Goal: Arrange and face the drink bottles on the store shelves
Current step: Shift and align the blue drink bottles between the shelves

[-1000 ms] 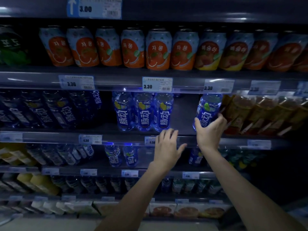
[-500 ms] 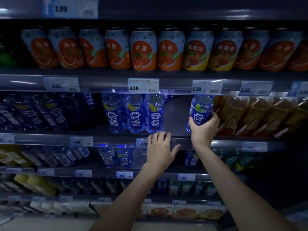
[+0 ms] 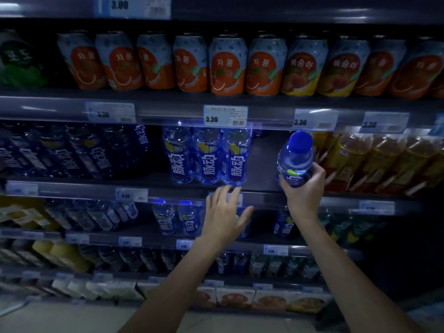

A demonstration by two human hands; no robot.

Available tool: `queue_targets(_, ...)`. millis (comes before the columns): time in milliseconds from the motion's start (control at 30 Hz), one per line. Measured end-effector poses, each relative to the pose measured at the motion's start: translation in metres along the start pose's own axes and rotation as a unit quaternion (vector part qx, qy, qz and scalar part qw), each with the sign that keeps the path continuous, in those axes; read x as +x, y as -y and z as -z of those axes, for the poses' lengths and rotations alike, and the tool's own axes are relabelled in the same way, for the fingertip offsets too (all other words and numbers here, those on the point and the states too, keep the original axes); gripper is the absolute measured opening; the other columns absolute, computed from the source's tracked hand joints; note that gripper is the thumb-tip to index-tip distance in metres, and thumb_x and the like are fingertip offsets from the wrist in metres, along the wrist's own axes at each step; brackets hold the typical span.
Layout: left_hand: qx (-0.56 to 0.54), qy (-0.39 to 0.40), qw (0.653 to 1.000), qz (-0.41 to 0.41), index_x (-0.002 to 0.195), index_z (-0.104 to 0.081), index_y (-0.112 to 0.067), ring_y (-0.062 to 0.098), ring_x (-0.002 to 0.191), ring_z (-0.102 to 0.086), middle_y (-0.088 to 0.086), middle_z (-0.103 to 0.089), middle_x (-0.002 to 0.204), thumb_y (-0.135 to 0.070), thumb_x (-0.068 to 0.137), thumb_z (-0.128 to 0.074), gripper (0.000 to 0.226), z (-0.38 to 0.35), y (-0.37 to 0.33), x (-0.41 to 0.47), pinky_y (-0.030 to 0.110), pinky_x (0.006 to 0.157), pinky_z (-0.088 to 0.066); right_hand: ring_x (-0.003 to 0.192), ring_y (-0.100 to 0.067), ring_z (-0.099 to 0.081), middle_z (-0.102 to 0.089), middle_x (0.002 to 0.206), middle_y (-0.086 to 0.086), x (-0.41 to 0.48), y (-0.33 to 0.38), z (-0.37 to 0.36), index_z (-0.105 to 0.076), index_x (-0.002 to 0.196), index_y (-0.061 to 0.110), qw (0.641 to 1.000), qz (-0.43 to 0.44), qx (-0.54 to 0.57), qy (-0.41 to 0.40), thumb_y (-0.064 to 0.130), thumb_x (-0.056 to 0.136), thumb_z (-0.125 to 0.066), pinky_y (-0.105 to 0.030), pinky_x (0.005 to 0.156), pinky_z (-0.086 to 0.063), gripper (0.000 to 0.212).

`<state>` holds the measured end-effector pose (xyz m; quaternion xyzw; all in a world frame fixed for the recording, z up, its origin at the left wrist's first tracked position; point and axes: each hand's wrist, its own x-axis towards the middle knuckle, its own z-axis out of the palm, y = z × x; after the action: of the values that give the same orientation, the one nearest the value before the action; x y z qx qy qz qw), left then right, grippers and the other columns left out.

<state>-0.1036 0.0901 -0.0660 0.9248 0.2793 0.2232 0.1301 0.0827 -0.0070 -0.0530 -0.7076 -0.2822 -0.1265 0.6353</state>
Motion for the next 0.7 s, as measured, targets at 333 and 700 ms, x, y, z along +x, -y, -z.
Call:
queue_targets(333,-0.04,0.004,0.997,0.072,0.144,-0.034,-0.02,0.018,0.138,-0.028,0.001,-0.037,0.149,-0.071,0.087,-0.024,0.077,0.026,0.066,-0.047,0.045,0.114,-0.018,0.109,0.001,-0.054,-0.051,0.12,0.008,-0.062,0.044,-0.006,-0.042,0.124,0.029,0.995,0.048,0.008,0.091,0.04,0.072,-0.082,-0.014,0.09,-0.045,0.066)
queue_targets(700,-0.071,-0.005,0.986,0.147,0.14,-0.039,-0.02,0.02,0.132,-0.036,0.001,-0.044,0.141,-0.058,0.093,-0.038,0.06,0.012,0.15,-0.127,0.044,0.109,-0.03,0.106,-0.008,-0.06,-0.058,0.116,0.001,-0.219,0.013,-0.07,-0.041,0.121,0.038,0.973,-0.041,0.005,0.225,0.038,0.066,-0.085,-0.018,0.087,-0.049,0.071)
